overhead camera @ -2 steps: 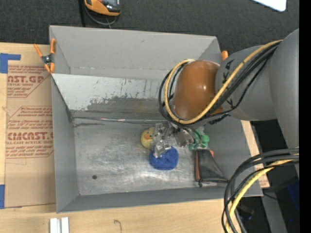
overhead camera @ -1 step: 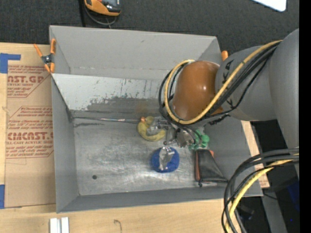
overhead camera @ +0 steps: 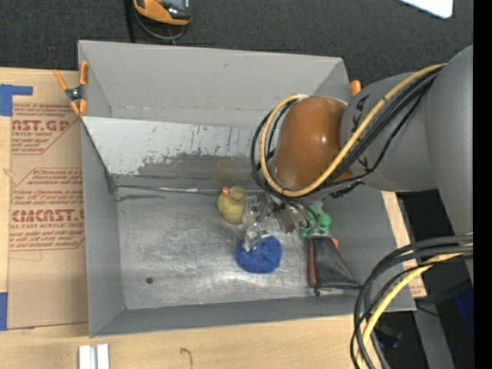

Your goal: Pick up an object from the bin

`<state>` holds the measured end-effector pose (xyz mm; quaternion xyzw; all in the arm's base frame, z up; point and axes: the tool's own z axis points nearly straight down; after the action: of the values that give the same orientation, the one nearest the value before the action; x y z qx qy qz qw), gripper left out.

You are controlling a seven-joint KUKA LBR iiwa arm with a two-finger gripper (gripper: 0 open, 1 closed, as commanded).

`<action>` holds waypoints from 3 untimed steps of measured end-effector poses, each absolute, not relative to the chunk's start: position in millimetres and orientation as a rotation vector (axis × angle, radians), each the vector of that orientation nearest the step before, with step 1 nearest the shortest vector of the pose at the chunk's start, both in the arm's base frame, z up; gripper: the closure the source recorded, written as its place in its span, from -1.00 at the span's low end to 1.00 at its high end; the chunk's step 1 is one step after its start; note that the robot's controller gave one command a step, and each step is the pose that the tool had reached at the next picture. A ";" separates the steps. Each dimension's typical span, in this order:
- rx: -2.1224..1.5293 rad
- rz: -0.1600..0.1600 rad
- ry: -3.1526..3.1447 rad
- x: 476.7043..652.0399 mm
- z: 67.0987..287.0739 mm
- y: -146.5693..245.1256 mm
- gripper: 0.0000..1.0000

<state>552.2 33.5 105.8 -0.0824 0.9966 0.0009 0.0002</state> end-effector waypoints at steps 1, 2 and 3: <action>-0.259 0.003 3.130 552.2 105.8 33.5 1.00; -0.422 0.003 3.086 501.6 75.5 25.5 -1.00; -0.422 0.003 3.084 503.1 76.6 25.9 -1.00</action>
Offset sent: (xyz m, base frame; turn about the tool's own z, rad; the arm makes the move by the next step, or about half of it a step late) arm -0.0574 -0.0104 -0.0355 -0.1080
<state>503.1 25.9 76.6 -0.1356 0.9907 0.0009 0.0143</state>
